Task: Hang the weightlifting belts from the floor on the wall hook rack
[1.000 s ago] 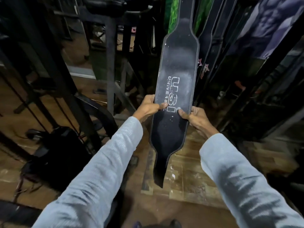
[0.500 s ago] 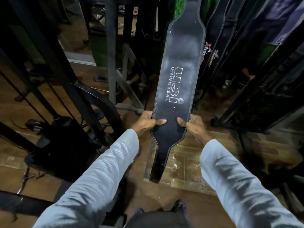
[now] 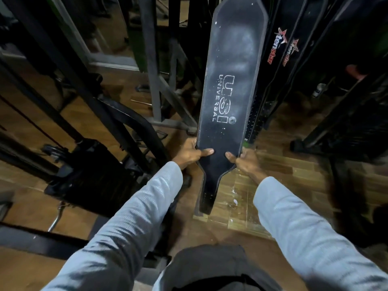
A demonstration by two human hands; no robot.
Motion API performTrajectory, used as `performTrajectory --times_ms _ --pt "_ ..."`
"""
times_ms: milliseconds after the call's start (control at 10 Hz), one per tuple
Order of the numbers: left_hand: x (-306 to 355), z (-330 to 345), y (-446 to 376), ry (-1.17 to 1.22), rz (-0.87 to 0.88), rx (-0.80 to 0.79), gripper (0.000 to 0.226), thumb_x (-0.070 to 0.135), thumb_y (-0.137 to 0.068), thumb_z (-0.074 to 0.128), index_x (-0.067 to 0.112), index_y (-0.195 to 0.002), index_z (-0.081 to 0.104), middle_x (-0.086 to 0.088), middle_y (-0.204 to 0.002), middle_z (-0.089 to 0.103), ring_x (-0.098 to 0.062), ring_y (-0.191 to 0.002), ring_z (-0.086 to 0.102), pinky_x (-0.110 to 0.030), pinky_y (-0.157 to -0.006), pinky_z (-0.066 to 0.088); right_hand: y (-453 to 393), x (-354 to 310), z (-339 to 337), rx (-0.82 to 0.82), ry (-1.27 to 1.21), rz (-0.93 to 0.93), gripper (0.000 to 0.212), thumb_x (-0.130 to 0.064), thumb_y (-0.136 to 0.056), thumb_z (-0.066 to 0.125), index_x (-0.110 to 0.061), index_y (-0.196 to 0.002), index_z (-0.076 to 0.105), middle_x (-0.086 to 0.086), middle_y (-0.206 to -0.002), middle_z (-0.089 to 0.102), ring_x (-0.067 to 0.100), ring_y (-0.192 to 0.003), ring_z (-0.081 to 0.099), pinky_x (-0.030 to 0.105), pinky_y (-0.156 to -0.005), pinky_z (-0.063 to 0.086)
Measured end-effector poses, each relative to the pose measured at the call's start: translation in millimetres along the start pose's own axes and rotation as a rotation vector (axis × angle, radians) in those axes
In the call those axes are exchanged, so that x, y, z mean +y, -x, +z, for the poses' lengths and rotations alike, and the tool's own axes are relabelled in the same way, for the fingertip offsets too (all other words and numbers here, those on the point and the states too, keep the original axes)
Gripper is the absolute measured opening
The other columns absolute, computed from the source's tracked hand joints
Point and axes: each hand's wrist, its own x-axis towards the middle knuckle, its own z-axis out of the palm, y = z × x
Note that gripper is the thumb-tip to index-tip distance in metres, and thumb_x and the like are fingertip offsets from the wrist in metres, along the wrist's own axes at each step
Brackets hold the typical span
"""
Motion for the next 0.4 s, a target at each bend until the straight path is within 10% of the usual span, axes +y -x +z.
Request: performTrajectory --times_ms 400 --pt "9 17 -52 -0.132 -0.066 0.301 0.046 0.034 -0.047 0.085 0.018 -0.086 0.066 -0.003 -0.077 0.073 -0.029 -0.092 0.073 -0.046 -0.095 0.058 -38 5 -47 -0.022 -0.092 -0.028 0.047 -0.015 -0.096 0.069 -0.011 -0.14 0.053 0.013 -0.14 0.062 0.025 -0.133 0.057 0.042 -0.115 0.045"
